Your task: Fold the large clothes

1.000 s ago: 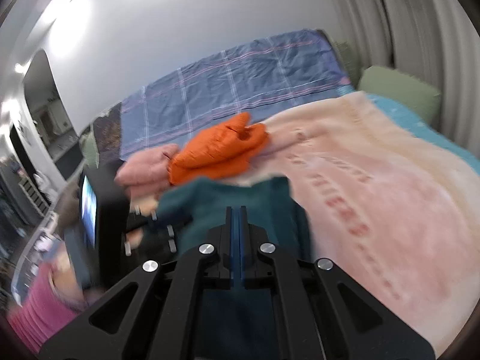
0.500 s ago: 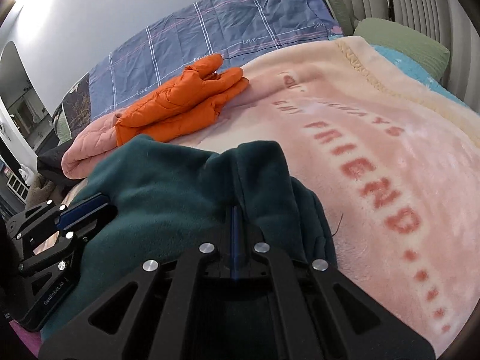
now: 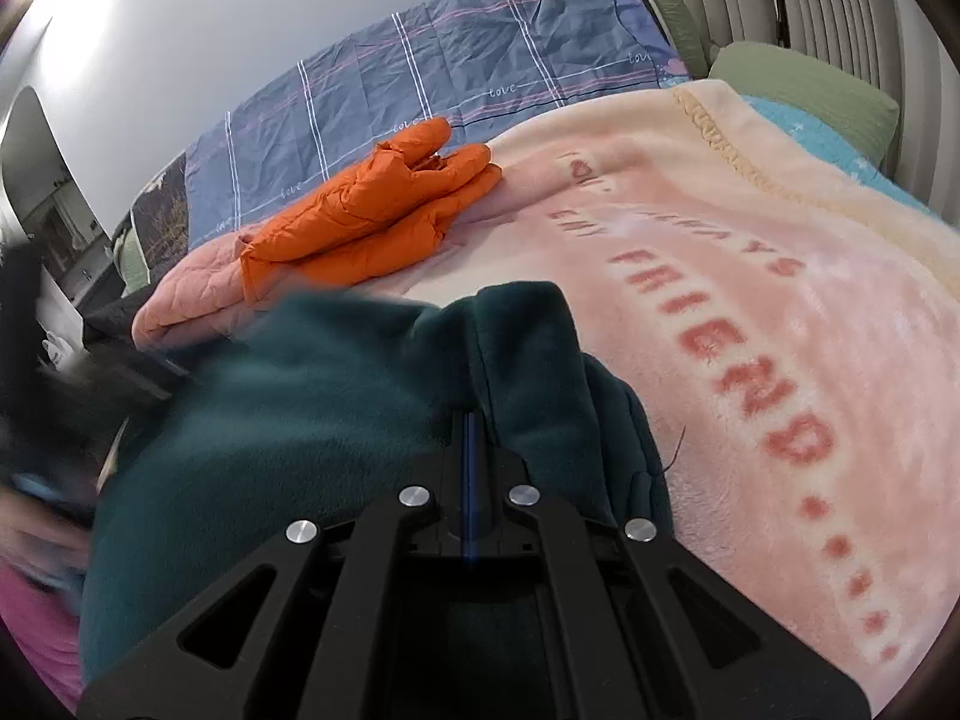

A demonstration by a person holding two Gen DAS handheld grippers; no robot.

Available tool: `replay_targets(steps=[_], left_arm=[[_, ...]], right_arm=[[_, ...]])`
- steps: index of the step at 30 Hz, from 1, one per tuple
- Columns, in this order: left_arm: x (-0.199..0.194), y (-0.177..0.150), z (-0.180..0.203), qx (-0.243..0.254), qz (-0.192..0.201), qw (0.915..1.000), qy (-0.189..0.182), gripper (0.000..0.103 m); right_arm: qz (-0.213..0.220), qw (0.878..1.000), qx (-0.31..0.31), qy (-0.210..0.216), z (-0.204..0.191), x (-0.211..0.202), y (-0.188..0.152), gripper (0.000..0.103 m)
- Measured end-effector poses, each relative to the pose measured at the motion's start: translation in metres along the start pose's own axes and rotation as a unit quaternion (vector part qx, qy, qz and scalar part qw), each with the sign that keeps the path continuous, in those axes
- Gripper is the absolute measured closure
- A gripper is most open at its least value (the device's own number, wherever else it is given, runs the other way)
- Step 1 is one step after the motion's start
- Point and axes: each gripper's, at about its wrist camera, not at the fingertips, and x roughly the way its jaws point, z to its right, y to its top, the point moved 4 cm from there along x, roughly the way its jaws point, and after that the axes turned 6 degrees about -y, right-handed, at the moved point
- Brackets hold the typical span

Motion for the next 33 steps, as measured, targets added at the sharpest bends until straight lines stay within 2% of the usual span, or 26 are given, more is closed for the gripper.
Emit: replay_targets(steps=[1,2,3,5,8,9,11,13,14,15,17,18,20,23,24,26,27,28,30,33], left_arm=[[0.012,-0.008,-0.006,-0.019,0.002,0.9998,-0.005,0.063],[0.017,-0.011,-0.016,-0.068,0.003,0.9971,-0.033,0.064],[0.016,-0.01,-0.018,-0.078,0.001,0.9962,-0.039,0.064],[0.009,-0.004,-0.006,-0.036,-0.001,0.9993,-0.004,0.064],[-0.008,0.01,0.004,-0.009,-0.005,0.9997,0.021,0.065],[-0.014,0.014,0.007,0.0,-0.002,0.9996,0.029,0.069],[-0.032,0.026,0.021,0.02,0.017,0.9995,0.019,0.07],[-0.047,0.035,0.046,0.039,0.035,0.9984,-0.019,0.069],[-0.046,0.037,0.055,0.048,0.034,0.998,-0.023,0.067],[-0.039,0.037,0.063,0.059,0.026,0.9978,-0.019,0.061],[0.005,0.021,0.072,0.072,-0.037,0.9965,0.022,0.06],[0.012,0.016,0.074,0.081,-0.036,0.9955,0.036,0.06],[0.004,0.018,0.07,0.062,-0.024,0.9976,0.015,0.061],[0.003,0.013,0.07,0.068,-0.02,0.9973,0.018,0.062],[0.003,0.013,0.07,0.068,-0.02,0.9973,0.019,0.062],[0.002,0.013,0.072,0.072,-0.018,0.997,0.023,0.063],[0.002,0.013,0.072,0.072,-0.018,0.997,0.022,0.063],[0.002,0.013,0.071,0.07,-0.017,0.9972,0.021,0.063],[0.002,0.013,0.07,0.062,-0.02,0.9976,0.024,0.063],[0.005,0.014,0.074,0.072,-0.023,0.9964,0.038,0.063]], right_arm=[[0.001,1.0,-0.003,-0.005,-0.001,-0.001,0.001,0.103],[0.002,1.0,-0.008,-0.011,-0.003,-0.002,0.001,0.103],[0.004,1.0,-0.013,-0.013,-0.004,-0.003,0.001,0.103],[0.006,1.0,-0.013,-0.007,-0.004,-0.004,0.0,0.103],[0.01,1.0,-0.006,0.001,0.0,-0.007,0.0,0.103],[0.009,1.0,-0.001,0.005,0.001,-0.007,0.0,0.103],[0.008,1.0,0.002,0.007,0.002,-0.007,0.0,0.103],[0.012,1.0,0.001,0.008,0.002,-0.008,0.0,0.103],[0.014,1.0,0.002,0.011,0.003,-0.009,0.0,0.103],[0.017,1.0,0.009,0.021,0.005,-0.012,0.001,0.103],[0.004,0.999,0.027,0.042,0.01,-0.016,0.002,0.103],[0.004,0.998,0.036,0.051,0.012,-0.019,0.004,0.103],[0.002,0.997,0.038,0.064,0.01,-0.029,0.017,0.103],[0.011,0.999,0.02,0.043,-0.001,-0.037,0.046,0.1],[0.0,0.999,0.018,0.041,-0.003,-0.034,0.052,0.097],[-0.059,0.997,0.038,0.027,0.002,-0.004,0.059,0.09],[-0.085,0.995,0.055,0.024,0.01,0.016,0.058,0.103],[-0.104,0.991,0.082,0.02,0.024,0.042,0.051,0.103],[-0.111,0.988,0.106,0.033,0.033,0.052,0.048,0.103],[-0.092,0.991,0.095,0.033,0.03,0.041,0.048,0.103]])
